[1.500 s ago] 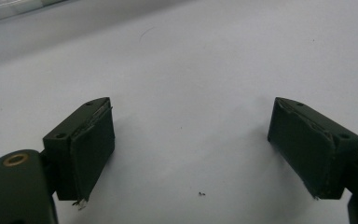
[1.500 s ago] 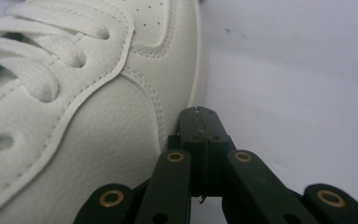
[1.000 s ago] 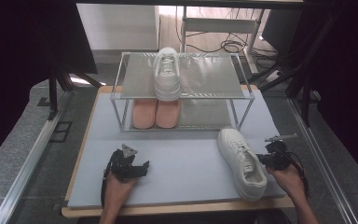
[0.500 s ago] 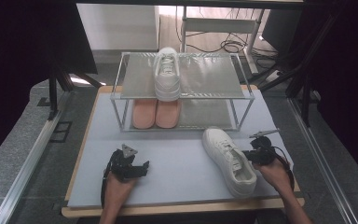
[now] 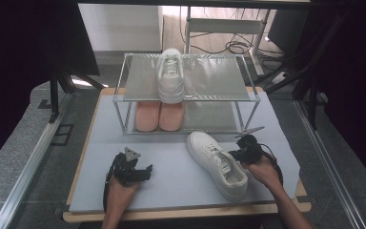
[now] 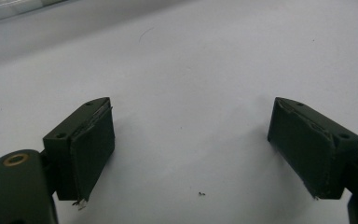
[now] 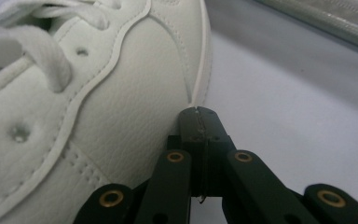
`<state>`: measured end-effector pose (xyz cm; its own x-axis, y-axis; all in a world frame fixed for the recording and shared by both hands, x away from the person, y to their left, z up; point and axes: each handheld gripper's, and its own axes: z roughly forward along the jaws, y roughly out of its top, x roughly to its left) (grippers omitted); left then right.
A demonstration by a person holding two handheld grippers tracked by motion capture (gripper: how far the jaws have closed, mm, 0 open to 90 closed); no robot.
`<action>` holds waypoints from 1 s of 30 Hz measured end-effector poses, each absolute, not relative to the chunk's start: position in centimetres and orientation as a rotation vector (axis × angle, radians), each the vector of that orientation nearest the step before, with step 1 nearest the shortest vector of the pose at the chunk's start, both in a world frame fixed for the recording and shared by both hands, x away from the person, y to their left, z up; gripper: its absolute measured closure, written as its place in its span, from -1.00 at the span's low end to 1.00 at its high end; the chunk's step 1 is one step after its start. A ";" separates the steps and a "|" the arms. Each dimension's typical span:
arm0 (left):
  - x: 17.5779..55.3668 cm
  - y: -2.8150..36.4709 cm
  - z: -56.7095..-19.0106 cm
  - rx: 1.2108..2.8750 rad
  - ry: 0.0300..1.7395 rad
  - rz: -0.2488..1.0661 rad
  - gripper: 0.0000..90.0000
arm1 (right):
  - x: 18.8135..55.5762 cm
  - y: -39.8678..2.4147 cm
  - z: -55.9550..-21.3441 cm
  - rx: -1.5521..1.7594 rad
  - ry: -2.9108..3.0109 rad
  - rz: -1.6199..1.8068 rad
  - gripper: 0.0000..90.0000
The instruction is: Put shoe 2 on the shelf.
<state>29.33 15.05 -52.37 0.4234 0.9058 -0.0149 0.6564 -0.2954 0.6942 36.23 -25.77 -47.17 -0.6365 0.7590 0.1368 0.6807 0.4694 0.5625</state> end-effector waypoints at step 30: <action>29.3 15.0 -52.4 2.049 1.317 0.514 -0.67 | 31.0 -30.2 -42.8 1.264 2.538 0.984 0.52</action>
